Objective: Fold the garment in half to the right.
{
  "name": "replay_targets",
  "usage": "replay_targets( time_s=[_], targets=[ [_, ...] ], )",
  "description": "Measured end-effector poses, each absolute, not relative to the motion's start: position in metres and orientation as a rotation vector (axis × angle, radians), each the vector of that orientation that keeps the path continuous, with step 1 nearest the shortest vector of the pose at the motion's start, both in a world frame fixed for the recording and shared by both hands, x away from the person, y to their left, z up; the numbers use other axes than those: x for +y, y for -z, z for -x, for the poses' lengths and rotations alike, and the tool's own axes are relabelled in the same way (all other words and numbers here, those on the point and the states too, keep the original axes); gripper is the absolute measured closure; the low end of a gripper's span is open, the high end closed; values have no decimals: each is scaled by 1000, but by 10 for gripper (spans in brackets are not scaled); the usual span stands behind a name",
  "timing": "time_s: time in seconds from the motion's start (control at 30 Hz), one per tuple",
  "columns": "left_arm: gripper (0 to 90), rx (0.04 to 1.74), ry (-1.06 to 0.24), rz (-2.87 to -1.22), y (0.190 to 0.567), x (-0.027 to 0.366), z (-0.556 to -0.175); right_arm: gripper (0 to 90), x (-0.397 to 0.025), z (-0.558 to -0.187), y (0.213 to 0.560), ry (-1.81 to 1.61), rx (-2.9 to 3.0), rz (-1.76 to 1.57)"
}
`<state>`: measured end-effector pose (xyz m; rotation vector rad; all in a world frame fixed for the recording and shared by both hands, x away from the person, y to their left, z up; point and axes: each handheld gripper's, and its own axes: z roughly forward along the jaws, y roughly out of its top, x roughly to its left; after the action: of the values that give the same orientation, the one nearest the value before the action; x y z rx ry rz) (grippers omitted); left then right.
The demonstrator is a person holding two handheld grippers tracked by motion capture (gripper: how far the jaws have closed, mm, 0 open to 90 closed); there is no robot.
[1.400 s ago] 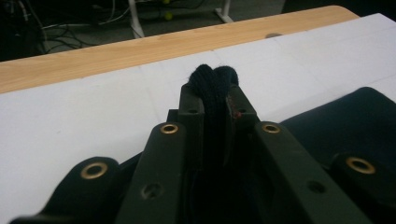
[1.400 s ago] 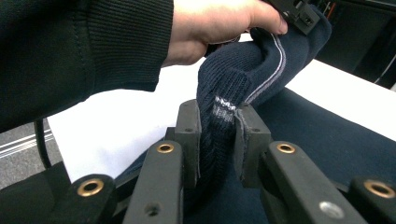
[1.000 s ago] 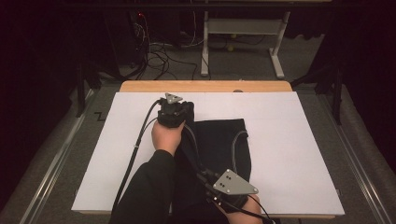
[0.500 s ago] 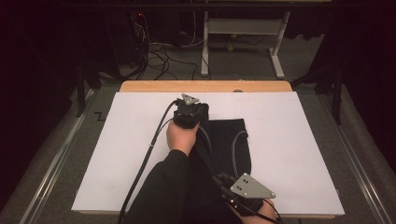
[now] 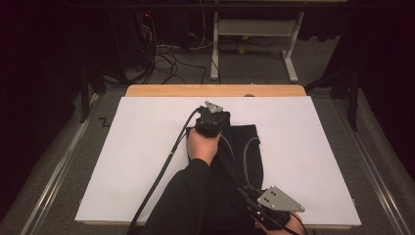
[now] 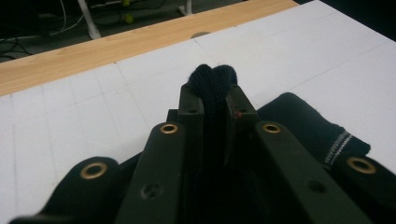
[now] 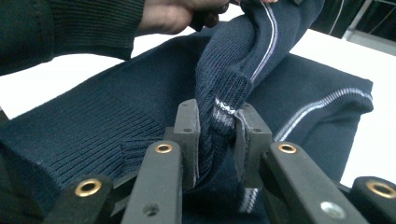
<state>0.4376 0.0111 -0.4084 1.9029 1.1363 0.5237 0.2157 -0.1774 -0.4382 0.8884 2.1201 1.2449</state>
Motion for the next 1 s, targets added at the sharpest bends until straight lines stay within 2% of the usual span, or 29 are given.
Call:
replay_targets(
  time_s=[0.53, 0.8, 1.0],
  targets=[
    [728, 1113, -457, -1929, 423, -9, -439, 731, -196, -210, 452, -1208, 2134, -955],
    [560, 1107, -407, -1909, 424, -11, -439, 714, -203, -211, 457, -1195, 2147, -988],
    [438, 1074, -426, -1921, 417, -4, -437, 609, -207, -211, 457, -1200, 2147, -1014]
  ],
)
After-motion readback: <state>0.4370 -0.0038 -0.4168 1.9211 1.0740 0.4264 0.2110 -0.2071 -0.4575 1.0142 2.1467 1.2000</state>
